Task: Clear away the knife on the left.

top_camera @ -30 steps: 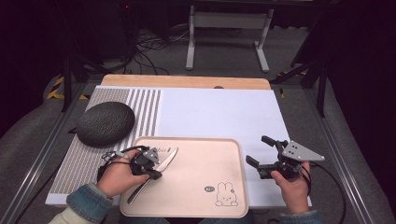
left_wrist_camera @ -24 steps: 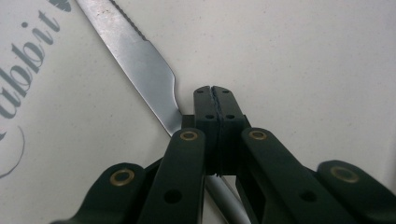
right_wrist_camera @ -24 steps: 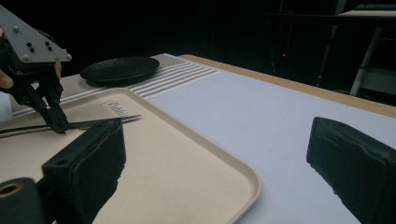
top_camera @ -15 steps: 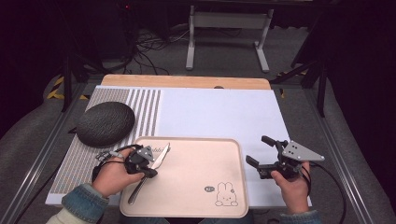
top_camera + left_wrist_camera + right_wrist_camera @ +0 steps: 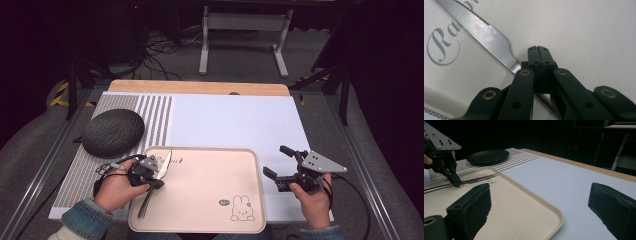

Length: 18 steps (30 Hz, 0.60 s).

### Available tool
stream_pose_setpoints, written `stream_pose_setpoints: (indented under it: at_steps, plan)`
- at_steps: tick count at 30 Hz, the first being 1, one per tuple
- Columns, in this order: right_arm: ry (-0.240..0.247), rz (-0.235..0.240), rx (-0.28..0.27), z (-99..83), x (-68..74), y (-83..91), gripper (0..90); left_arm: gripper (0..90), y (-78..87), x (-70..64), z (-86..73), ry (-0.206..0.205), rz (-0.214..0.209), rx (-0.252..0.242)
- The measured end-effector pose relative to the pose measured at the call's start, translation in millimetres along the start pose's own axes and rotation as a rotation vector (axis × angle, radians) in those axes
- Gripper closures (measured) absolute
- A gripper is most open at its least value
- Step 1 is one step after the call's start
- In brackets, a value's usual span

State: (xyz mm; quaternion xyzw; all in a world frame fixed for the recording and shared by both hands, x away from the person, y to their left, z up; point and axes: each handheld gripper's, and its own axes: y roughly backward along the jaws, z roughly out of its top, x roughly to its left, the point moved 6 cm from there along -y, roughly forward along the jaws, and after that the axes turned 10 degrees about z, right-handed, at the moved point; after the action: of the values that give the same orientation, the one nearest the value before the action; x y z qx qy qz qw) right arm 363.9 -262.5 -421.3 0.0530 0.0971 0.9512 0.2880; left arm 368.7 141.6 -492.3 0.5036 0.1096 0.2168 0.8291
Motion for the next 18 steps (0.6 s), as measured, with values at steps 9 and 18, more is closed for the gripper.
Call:
stream_pose_setpoints:
  at_steps: [9, 18]
  plan:
    - [-0.001, 0.003, 0.002, -0.7, 0.4, -0.9, 5.6, 90.0, 1.6, 6.0, -3.8, 0.020, 0.023, -0.002]
    - [-0.002, 0.004, 0.003, -1.0, 0.4, -1.0, 5.5, 90.0, 1.8, 14.9, -6.4, 0.054, 0.056, -0.019]
